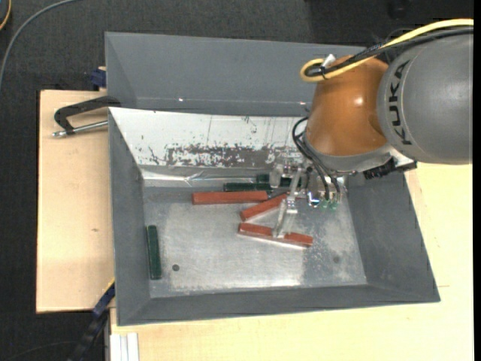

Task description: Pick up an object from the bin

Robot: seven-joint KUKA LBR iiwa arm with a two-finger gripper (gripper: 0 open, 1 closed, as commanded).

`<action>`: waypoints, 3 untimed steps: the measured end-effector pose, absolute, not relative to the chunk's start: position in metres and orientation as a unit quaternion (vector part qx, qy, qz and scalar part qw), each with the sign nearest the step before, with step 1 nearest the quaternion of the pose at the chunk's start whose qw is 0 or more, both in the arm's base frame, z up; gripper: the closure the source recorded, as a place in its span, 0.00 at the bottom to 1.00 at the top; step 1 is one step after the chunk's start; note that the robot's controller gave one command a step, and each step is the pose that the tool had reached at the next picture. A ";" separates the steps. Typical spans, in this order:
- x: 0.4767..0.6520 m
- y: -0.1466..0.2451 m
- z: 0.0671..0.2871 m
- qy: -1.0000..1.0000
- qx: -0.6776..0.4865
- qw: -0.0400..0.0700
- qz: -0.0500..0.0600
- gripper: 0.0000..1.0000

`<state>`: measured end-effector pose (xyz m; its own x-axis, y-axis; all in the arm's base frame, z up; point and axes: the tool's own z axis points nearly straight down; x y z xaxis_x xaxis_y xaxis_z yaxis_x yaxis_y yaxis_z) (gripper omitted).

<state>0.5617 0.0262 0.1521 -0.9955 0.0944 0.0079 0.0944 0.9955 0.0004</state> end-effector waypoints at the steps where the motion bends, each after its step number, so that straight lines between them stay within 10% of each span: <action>1: 0.501 -0.019 0.066 -1.000 -0.022 0.005 0.001 0.00; 2: 0.506 -0.016 0.070 -1.000 -0.021 -0.001 0.000 1.00; 3: 0.503 -0.010 0.087 -0.997 0.073 -0.003 0.000 1.00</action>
Offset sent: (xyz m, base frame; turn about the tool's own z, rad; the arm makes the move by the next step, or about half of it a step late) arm -0.0568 -0.0429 -0.0821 -0.0545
